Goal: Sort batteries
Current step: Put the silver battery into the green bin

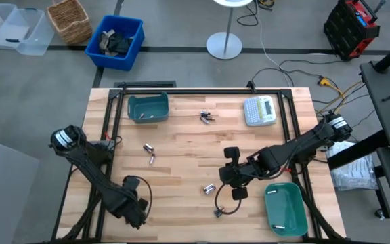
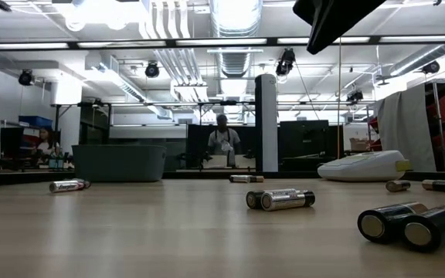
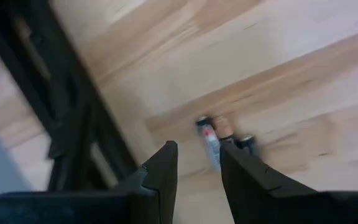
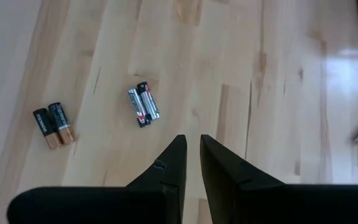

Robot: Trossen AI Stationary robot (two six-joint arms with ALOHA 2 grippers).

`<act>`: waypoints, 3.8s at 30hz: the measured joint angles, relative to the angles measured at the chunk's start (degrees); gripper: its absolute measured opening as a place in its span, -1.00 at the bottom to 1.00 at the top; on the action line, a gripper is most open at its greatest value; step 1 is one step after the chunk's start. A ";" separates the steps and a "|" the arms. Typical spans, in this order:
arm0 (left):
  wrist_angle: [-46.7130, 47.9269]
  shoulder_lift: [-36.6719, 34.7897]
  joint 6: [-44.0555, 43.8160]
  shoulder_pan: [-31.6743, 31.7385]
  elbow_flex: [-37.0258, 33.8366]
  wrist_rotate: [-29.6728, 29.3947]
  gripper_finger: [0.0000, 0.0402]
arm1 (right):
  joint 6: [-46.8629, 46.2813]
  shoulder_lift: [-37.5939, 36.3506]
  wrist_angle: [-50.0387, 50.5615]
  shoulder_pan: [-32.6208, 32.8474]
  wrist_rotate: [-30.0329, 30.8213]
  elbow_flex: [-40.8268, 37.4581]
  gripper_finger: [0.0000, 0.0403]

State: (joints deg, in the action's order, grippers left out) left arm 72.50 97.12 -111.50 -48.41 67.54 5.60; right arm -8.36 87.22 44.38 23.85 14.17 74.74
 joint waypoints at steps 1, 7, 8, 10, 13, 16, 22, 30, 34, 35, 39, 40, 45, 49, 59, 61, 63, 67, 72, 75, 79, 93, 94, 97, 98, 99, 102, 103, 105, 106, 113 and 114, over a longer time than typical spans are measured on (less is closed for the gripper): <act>-0.89 0.02 -0.11 -0.36 -0.12 -1.01 -0.50 | 0.01 0.00 -0.07 -0.01 0.01 -0.01 -0.81; -2.36 -0.45 -4.31 -2.45 -1.66 -1.02 -0.50 | -0.13 0.00 -0.08 -0.02 0.02 -0.02 -0.81; -2.49 -0.44 -5.22 -2.87 -1.87 -0.42 -0.50 | -0.13 0.00 -0.08 -0.02 0.02 -0.02 -0.81; -2.47 -0.44 -7.61 -3.68 -2.35 -0.08 -0.50 | -0.15 0.00 -0.08 -0.02 0.02 -0.02 -0.81; -2.67 -0.44 -10.22 -4.67 -2.91 -0.06 -0.50 | -0.13 0.00 -0.10 -0.02 0.02 -0.04 -0.81; -3.76 -0.44 -11.74 -5.32 -3.34 -0.06 -0.50 | -0.04 0.00 -0.10 -0.02 0.02 -0.04 -0.81; -9.25 -0.44 -12.71 -6.10 -6.57 -0.39 -0.50 | -0.13 0.00 -0.11 -0.02 0.02 -0.07 -0.81; -10.60 -0.39 -12.73 -6.18 -7.03 -1.04 -0.50 | -0.13 0.00 -0.12 -0.02 0.01 -0.13 -0.81; -12.51 0.37 -12.71 -6.31 -7.35 -2.96 -0.50 | -0.07 0.00 -0.16 -0.02 0.02 -0.28 -0.81; -12.55 0.63 -12.69 -6.31 -7.36 -2.95 -0.50 | -0.02 0.00 -0.18 -0.02 0.02 -0.32 -0.81; -12.53 1.05 -12.44 -6.31 -7.47 -2.95 -0.50 | 0.28 0.00 -0.21 -0.02 0.02 -0.33 -0.81; -12.52 1.05 -12.42 -6.31 -7.55 -2.95 -0.50 | 0.33 0.00 -0.21 -0.02 0.02 -0.33 -0.81; -12.08 1.05 -12.24 -6.31 -7.68 -2.61 -0.50 | 0.28 0.00 -0.35 -0.02 0.02 -0.39 -0.81; -11.38 0.86 -12.05 -6.47 -7.60 1.29 -0.50 | 0.32 0.00 -0.35 -0.02 0.02 -0.39 -0.81; -12.70 1.11 -12.23 -6.90 -7.66 -0.47 -0.50 | 0.46 0.00 -1.00 -0.02 0.75 -0.39 -0.81; -12.91 1.11 -12.24 -6.92 -7.66 -0.61 -0.50 | 0.50 0.00 -1.00 -0.02 0.85 -0.39 -0.81; -12.98 1.11 -12.25 -6.91 -7.77 -0.62 -0.50 | 0.56 0.00 -1.02 -0.02 0.85 -0.39 -0.81; -13.86 1.11 -12.29 -6.90 -8.79 -0.65 -0.50 | 0.57 0.00 -1.04 -0.02 0.85 -0.42 -0.81; -16.15 1.22 -12.44 -6.91 -10.38 -0.58 -0.50 | 0.68 0.00 -1.36 -0.02 0.85 -0.88 -0.81; -16.08 1.20 -12.42 -6.88 -10.42 -0.61 -0.50 | 0.70 0.00 -1.42 -0.02 0.85 -1.03 -0.81; -16.15 1.20 -12.25 -6.90 -10.63 -0.63 -0.50 | 0.70 0.00 -1.42 -0.02 0.86 -1.07 -0.81; -17.36 1.20 -12.25 -6.92 -13.20 -0.76 -0.50 | 1.05 0.00 -1.89 -0.02 0.87 -2.05 -0.81; -17.68 1.19 -12.25 -6.92 -13.51 -0.75 -0.50 | 1.01 0.00 -2.11 -0.02 0.87 -2.19 -0.81; -18.85 1.03 -12.23 -6.92 -14.37 -0.63 -0.53 | 1.15 0.00 -3.34 -0.04 0.87 -2.84 -0.81; -19.03 1.03 -12.23 -6.90 -14.50 -0.56 -0.55 | 1.15 0.00 -3.31 -0.06 0.87 -2.97 -0.81; -19.11 1.00 -12.23 -6.90 -14.59 -0.58 -0.56 | 1.14 0.00 -3.35 -0.08 0.87 -3.08 -0.81; -19.26 1.00 -12.20 -6.90 -14.62 -0.61 -0.61 | 1.11 0.00 -3.37 -0.26 0.87 -3.48 -0.81; -19.28 1.00 -12.20 -6.90 -14.63 -0.61 -0.61 | 1.07 0.00 -3.32 -0.28 0.87 -3.58 -0.81; -19.29 1.00 -12.20 -6.90 -14.66 -0.65 -0.62 | 1.09 0.00 -3.43 -0.28 0.87 -3.58 -0.81; -19.27 1.00 -12.09 -6.90 -14.66 -0.65 -0.62 | 1.07 0.00 -3.41 -0.28 0.88 -3.58 -0.81; -17.65 1.09 -11.40 -6.94 -14.66 -3.18 -0.62 | -1.08 -0.57 2.90 0.32 0.87 -2.93 -0.81; -17.22 1.11 -10.72 -6.94 -14.72 -3.45 -0.63 | -1.91 -0.97 4.18 0.59 0.91 -2.79 -0.81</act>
State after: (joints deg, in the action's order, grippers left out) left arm 55.28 98.24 -122.21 -55.35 52.82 2.15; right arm -10.28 86.25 48.56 24.44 15.08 71.95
